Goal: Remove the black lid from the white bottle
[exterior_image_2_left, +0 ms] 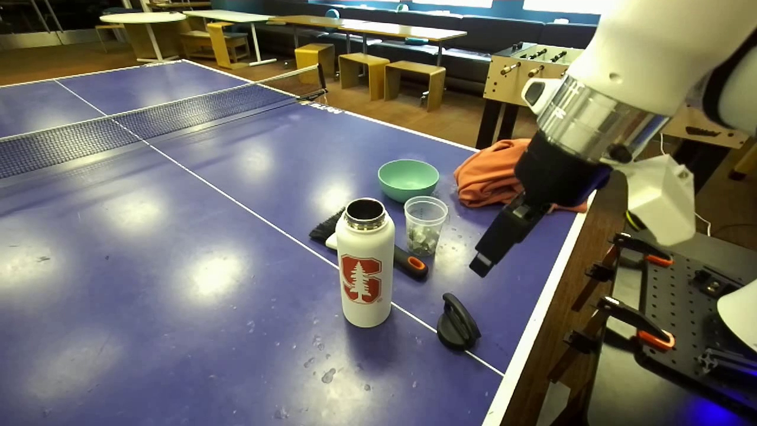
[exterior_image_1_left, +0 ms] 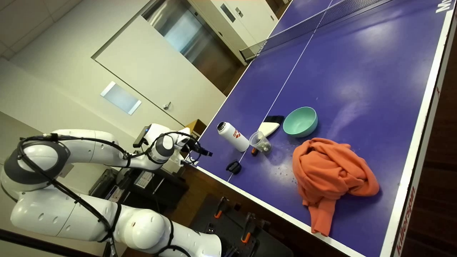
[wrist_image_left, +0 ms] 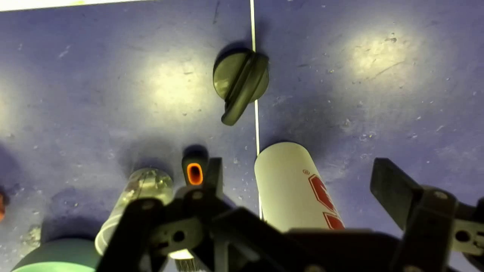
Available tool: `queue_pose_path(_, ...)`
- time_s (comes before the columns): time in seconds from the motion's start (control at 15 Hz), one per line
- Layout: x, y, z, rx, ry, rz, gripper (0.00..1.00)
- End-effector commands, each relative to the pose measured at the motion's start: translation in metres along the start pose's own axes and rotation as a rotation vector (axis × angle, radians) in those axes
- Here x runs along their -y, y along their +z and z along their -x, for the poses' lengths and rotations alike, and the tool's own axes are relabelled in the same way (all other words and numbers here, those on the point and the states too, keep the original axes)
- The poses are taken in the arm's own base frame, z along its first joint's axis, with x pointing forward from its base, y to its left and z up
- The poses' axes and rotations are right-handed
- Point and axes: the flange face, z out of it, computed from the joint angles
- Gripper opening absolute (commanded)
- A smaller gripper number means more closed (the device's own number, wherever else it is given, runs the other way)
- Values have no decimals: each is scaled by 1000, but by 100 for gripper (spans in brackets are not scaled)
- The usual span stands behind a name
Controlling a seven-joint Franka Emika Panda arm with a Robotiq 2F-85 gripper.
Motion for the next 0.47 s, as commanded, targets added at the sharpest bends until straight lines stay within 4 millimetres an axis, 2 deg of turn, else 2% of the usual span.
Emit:
queue_pose_path(0.0, -11, -50, -17, -6, -45, 26, 100)
queue_pose_path(0.4, -36, -104, -35, -15, -62, 87, 100)
